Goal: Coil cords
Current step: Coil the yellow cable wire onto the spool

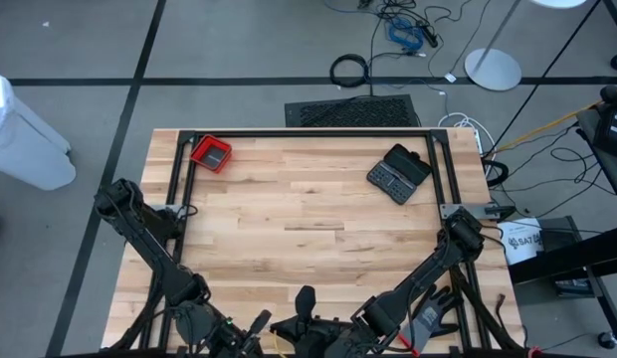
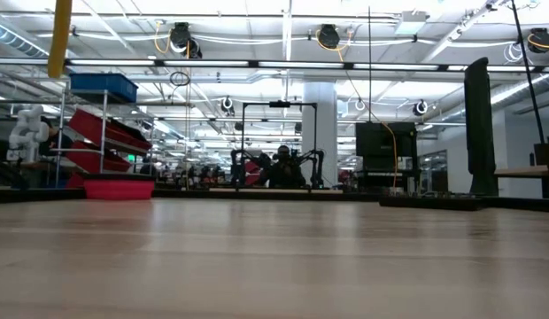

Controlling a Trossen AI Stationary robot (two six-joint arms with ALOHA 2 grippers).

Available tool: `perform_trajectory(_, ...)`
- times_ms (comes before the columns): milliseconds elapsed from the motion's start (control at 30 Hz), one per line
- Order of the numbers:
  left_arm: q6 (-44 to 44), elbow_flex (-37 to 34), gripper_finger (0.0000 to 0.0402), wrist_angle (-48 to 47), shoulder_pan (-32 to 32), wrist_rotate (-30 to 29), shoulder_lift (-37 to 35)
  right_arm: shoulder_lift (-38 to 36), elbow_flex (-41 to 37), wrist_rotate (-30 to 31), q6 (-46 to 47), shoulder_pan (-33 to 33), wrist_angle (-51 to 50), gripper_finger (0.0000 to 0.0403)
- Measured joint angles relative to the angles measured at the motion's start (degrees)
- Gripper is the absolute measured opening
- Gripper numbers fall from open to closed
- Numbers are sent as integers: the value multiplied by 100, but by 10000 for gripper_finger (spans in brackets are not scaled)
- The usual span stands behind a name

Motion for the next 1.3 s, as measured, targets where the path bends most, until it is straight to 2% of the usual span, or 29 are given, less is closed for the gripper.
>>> perform_trajectory(200,135,2,2,42,6,-209,0,0,0,31,108,-4,96,0)
perform_trajectory(400,313,4,2,339,-65,-34,-2,4,0,22,391,-113,1,0)
perform_trajectory(733,536,4,2,303,-110,-29,-2,7,0,22,391,-109,48,0)
perform_trajectory(1300,-215,7,2,-100,47,-2,11,2,0,198,-117,40,393,0)
